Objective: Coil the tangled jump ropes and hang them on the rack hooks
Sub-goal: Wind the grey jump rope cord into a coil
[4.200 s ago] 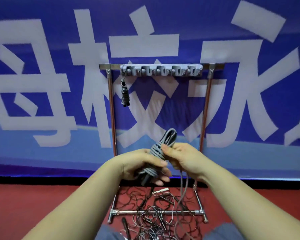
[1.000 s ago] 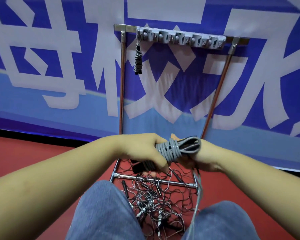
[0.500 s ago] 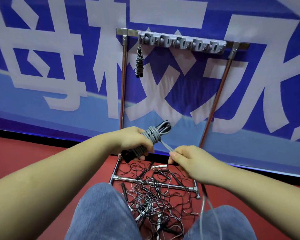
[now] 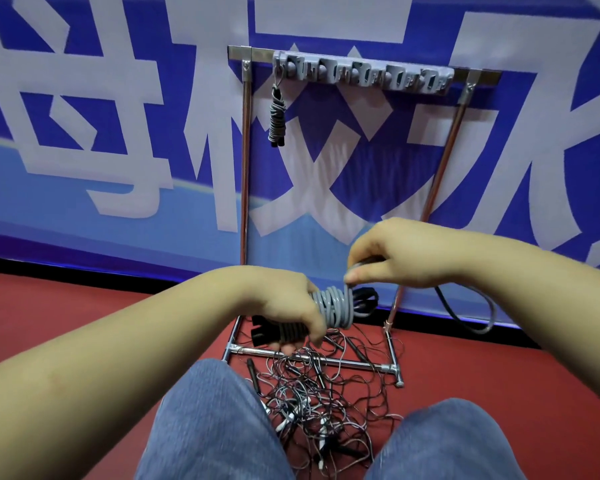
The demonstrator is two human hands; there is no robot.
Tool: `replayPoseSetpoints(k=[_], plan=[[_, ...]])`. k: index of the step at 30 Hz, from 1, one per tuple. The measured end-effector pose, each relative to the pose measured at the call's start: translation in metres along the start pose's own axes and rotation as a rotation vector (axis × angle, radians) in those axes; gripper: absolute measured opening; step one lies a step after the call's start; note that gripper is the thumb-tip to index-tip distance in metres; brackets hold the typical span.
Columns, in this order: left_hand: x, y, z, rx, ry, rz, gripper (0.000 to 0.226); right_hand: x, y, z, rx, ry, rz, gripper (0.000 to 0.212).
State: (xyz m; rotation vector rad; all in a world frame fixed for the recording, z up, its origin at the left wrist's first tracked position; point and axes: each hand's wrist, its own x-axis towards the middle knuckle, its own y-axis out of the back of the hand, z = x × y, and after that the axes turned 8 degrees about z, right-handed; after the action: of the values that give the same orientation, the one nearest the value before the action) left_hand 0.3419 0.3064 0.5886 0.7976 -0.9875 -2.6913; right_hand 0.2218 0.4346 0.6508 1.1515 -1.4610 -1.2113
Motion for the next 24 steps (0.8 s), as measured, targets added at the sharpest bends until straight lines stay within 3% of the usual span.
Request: replayPoseSetpoints(k=[3,8,13,19,24], plan=[[-0.008,0.001,0.002,-0.012,-0.078,-0.062,0.016,0.002,-0.009,0.016,0.326,-0.085,-0.033,0.016],[-0.017,0.005,0.000,-0.147,-0.226,-0.142,0.022,-0.004,-0.039,0.025,1.076,-0.298,-0.150,0.018],[-0.014,0.005,-0.010,-0.287,-0.262,-0.126,0.022,-0.012,-0.062,0.011,1.505,-0.452,-0.032,0.027],[-0.008,0.005,-0.011,-0.456,-0.233,-0.094,0.010,-0.017,-0.072,-0.005,1.050,-0.456,0.391,0.037],[0.002,0.013,-0.014,-0.550,-0.140,0.188,0.015,-0.023,-0.085,-0.010,0.678,-0.377,0.311,0.038]])
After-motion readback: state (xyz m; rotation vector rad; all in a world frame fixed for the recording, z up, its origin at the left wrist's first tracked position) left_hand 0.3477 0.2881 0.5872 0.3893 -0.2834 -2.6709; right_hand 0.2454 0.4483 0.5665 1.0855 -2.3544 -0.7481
